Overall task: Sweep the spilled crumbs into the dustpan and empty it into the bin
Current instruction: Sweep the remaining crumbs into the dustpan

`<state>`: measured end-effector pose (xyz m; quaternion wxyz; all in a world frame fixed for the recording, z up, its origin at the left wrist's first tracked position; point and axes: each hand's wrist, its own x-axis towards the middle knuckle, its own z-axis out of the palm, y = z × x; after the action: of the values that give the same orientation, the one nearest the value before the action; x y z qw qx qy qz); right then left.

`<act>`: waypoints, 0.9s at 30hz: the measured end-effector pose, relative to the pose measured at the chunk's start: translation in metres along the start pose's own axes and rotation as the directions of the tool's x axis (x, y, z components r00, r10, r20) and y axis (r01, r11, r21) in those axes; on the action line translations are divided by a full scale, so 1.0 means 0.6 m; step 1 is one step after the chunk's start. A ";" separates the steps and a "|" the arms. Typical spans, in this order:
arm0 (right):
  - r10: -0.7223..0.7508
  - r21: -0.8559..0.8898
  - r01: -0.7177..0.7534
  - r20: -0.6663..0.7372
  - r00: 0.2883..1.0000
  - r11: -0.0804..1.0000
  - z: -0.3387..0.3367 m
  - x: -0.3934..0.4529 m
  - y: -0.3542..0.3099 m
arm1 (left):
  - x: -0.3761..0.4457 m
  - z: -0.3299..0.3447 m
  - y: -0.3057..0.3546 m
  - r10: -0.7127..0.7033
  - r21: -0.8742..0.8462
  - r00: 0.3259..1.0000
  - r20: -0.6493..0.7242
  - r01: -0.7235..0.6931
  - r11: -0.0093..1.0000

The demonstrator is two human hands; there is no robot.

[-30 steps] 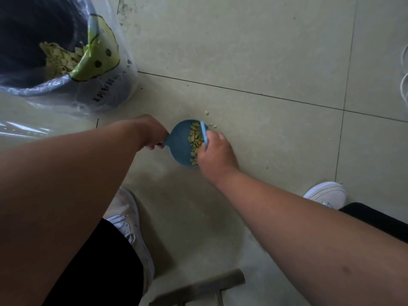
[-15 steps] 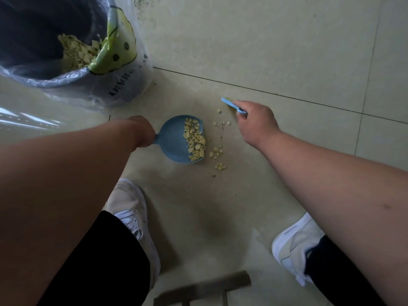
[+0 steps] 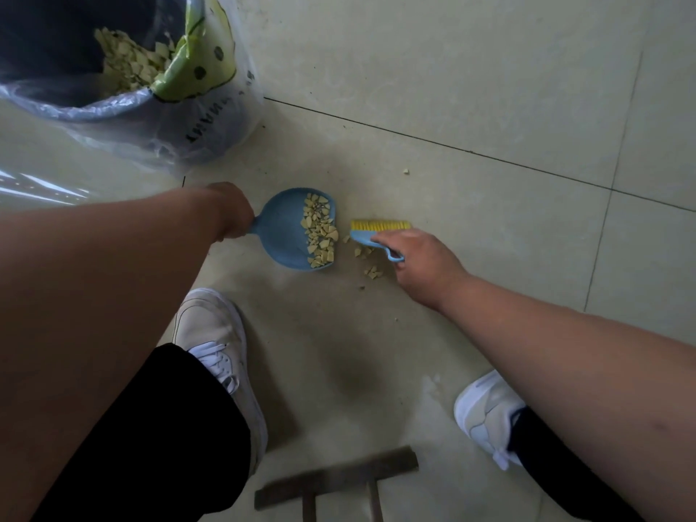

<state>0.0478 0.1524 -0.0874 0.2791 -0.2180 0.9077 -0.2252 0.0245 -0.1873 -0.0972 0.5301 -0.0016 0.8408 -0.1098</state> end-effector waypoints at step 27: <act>0.125 0.088 -0.124 -0.012 0.992 0.988 0.016 0.022 -0.035 | 0.044 0.030 -0.026 0.065 -0.018 0.994 -0.084 -0.067 0.998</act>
<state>0.0493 0.1260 -0.0888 0.2938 -0.1465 0.9112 -0.2488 0.0272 -0.2088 -0.1256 0.4980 0.0253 0.8628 -0.0833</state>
